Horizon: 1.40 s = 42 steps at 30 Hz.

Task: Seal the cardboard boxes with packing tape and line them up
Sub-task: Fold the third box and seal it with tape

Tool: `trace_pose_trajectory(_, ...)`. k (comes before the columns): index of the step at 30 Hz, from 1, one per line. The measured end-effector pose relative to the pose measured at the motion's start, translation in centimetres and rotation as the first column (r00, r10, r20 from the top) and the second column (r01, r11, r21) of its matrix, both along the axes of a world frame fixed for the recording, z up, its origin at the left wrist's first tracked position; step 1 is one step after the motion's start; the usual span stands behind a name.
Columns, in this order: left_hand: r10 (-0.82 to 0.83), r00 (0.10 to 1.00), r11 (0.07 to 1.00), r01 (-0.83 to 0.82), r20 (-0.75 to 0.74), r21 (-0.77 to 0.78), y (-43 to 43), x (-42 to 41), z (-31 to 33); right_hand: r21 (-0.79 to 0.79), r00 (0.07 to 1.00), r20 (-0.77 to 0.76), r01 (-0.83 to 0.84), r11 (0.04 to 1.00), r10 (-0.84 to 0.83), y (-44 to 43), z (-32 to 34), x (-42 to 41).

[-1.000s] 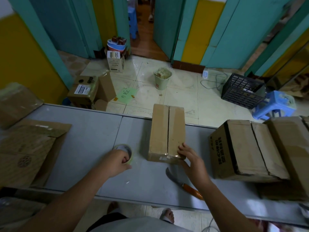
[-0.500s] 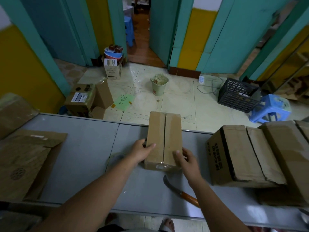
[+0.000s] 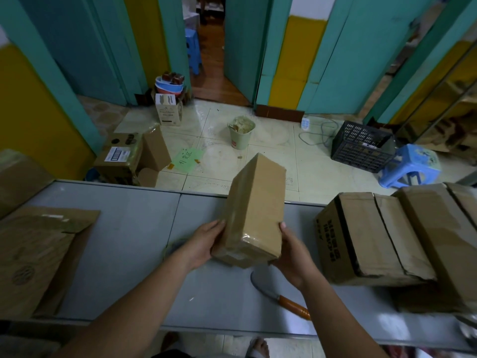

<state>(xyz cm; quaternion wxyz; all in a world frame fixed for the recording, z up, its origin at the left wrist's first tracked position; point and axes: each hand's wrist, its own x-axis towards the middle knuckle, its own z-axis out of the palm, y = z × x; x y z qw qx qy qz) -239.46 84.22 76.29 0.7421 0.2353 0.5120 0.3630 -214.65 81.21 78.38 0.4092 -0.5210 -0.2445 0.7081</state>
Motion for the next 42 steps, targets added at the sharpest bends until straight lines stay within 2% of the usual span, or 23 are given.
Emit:
trace_pose_trajectory(2, 0.013, 0.979, 0.996, 0.005, -0.201, 0.089, 0.1, 0.5, 0.6, 0.045, 0.996, 0.085, 0.026, 0.999, -0.029, 0.1, 0.7, -0.6)
trace_pose_trajectory(4, 0.056, 0.913, 0.981, 0.025, -0.405, 0.192, 0.4, 0.5, 1.5, 0.096, 0.979, 0.198, 0.03, 0.995, -0.049, 0.2, 1.0, -0.9)
trace_pose_trajectory(5, 0.077, 0.895, 0.972, 0.03, -0.438, 0.231, 0.6, 0.5, 2.1, 0.121, 0.966, 0.254, 0.025, 0.992, -0.055, 0.2, 1.2, -1.2)
trace_pose_trajectory(10, 0.021, 0.917, 0.967, 0.083, -0.398, 0.242, -0.1, 1.0, 5.1, 0.239, 0.877, 0.476, -0.067, 0.969, -0.057, 0.1, 2.3, -2.2)
trace_pose_trajectory(15, -0.023, 0.98, 0.982, 0.059, -0.199, 0.178, -0.9, 1.6, 5.9, 0.285, 0.856, 0.515, -0.118, 0.951, -0.048, -0.6, 3.5, -3.5)
trace_pose_trajectory(20, 0.092, 0.933, 0.969, -0.004, -0.347, 0.248, -1.0, 1.4, 5.6, 0.364, 0.726, 0.686, -0.283, 0.887, -0.049, -1.7, 3.8, -4.7)
trace_pose_trajectory(22, 0.079, 0.945, 0.973, -0.005, -0.316, 0.229, -0.9, 0.7, 5.5, 0.376, 0.733, 0.677, -0.259, 0.89, -0.073, -1.8, 3.6, -4.6)
trace_pose_trajectory(25, 0.062, 0.985, 0.983, -0.032, -0.159, 0.18, -1.0, -0.5, 5.0, 0.372, 0.703, 0.69, -0.143, 0.917, -0.171, -1.3, 3.1, -3.2)
trace_pose_trajectory(26, 0.055, 0.992, 0.987, -0.037, -0.11, 0.158, -1.1, -0.7, 4.8, 0.341, 0.694, 0.697, -0.103, 0.934, -0.178, -1.2, 2.9, -2.5)
trace_pose_trajectory(27, 0.047, 0.996, 0.99, -0.037, -0.071, 0.134, -1.2, -0.9, 4.6, 0.281, 0.729, 0.668, -0.064, 0.958, -0.147, -1.0, 2.9, -1.9)
trace_pose_trajectory(28, 0.04, 0.998, 0.993, -0.036, -0.039, 0.111, -1.2, -0.9, 4.3, 0.19, 0.808, 0.582, -0.026, 0.982, -0.091, -0.8, 2.9, -1.5)
trace_pose_trajectory(30, 0.032, 0.999, 0.996, -0.033, 0.01, 0.079, -1.3, -0.7, 3.8, 0.011, 0.949, 0.313, -0.035, 0.999, 0.03, -0.6, 3.1, -1.0)
trace_pose_trajectory(32, 0.025, 0.999, 0.997, -0.027, 0.03, 0.07, -1.2, -0.3, 3.5, -0.021, 0.981, 0.177, -0.079, 0.997, 0.081, -0.6, 3.3, -1.0)
trace_pose_trajectory(36, -0.022, 0.999, 0.993, 0.026, -0.028, 0.115, -0.7, 0.2, 3.1, 0.013, 0.983, 0.181, -0.01, 1.0, 0.007, -0.8, 3.1, -0.5)
trace_pose_trajectory(39, -0.003, 0.981, 0.984, 0.037, -0.192, 0.172, -0.3, 1.5, 3.1, 0.037, 0.949, 0.316, 0.006, 0.999, -0.017, -0.7, 3.0, 1.0)
trace_pose_trajectory(42, -0.118, 0.972, 0.974, 0.153, -0.204, 0.165, -0.2, 4.1, 2.6, 0.05, 0.888, 0.46, 0.007, 0.999, -0.03, -0.8, 3.2, 2.9)
